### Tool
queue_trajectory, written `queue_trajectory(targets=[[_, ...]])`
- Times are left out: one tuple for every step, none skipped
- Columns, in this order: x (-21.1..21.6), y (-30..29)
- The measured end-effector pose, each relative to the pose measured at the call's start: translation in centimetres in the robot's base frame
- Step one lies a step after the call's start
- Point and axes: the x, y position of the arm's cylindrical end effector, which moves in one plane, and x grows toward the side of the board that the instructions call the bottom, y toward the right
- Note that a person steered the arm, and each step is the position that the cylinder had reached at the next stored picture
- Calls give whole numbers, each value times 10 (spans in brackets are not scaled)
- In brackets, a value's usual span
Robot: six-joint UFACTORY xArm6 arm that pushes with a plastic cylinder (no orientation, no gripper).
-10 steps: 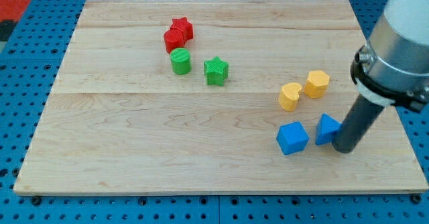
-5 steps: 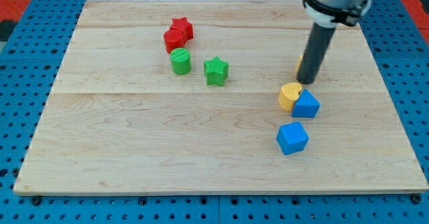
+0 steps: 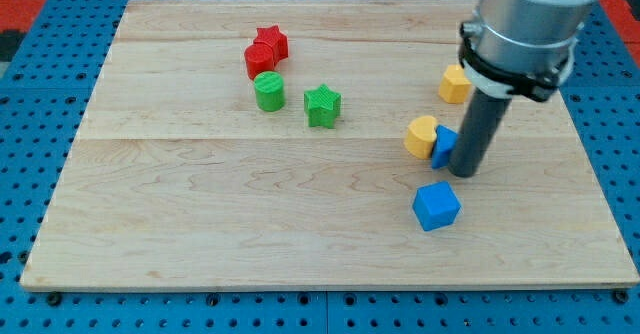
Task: Slide the blue triangle horizontal to the green star
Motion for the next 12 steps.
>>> queue_trajectory(targets=[[-7,-6],[-15,-9],[-34,5],[-73,5],[-57,26],[-70,71],[-116,63],[-160,49],[-112,94],[-52,124],[-67,71],[-112,40]])
